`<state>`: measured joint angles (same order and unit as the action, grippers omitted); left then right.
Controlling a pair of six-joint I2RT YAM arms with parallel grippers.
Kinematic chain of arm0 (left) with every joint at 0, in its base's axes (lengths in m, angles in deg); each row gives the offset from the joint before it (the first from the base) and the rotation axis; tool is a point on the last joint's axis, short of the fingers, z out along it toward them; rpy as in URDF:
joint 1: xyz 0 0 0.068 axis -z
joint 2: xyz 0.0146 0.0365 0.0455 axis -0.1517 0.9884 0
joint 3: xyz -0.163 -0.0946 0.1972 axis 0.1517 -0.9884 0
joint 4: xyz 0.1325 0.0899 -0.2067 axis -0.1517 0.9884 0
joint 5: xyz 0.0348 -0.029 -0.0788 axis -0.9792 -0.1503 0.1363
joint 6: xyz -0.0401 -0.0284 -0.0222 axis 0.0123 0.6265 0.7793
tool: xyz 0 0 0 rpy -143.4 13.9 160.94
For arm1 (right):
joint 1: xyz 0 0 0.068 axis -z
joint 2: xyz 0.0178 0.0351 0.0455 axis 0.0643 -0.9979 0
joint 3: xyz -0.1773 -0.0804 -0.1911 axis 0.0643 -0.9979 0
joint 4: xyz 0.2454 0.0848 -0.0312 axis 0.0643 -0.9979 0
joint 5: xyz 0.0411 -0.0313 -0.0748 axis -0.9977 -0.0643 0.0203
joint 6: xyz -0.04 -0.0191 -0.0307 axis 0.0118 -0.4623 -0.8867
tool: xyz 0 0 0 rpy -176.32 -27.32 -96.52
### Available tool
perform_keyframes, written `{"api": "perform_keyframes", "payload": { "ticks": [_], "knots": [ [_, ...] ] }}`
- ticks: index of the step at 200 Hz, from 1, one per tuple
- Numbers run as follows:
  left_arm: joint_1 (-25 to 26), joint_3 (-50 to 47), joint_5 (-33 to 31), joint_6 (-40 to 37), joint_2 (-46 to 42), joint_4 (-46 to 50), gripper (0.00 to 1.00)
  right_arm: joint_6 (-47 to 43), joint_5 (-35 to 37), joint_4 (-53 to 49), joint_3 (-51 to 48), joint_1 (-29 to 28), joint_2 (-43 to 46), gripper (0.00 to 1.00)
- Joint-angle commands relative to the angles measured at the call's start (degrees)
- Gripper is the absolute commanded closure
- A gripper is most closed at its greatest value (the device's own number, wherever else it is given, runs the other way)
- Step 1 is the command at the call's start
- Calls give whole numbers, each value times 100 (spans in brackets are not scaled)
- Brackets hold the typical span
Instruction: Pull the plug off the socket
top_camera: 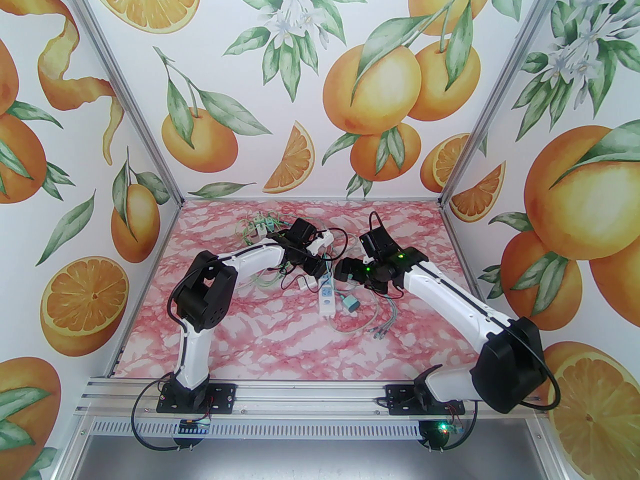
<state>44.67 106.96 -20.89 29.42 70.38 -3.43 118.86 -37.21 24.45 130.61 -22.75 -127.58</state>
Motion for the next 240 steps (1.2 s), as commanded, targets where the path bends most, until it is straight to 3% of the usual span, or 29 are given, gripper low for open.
{"api": "perform_keyframes", "payload": {
  "ticks": [1,88,158,195,220,240],
  "knots": [
    [101,102,170,42,-16,-99,72,-84,-65,75,-110,44,35,0],
    [250,-640,-449,393,-736,109,71,-291,11,127,28,66,-282,0],
    [251,-1330,-1747,952,-1360,517,65,-479,-139,311,-283,-12,-95,0],
    [264,-1671,-1111,871,-1694,28,47,-451,190,608,-848,-537,407,6],
    [266,-1553,-1147,537,-1641,20,45,-347,218,840,-1226,-829,601,6],
    [256,-1348,-1161,455,-1455,104,45,-211,327,872,-1446,-953,628,14]
  ]
}}
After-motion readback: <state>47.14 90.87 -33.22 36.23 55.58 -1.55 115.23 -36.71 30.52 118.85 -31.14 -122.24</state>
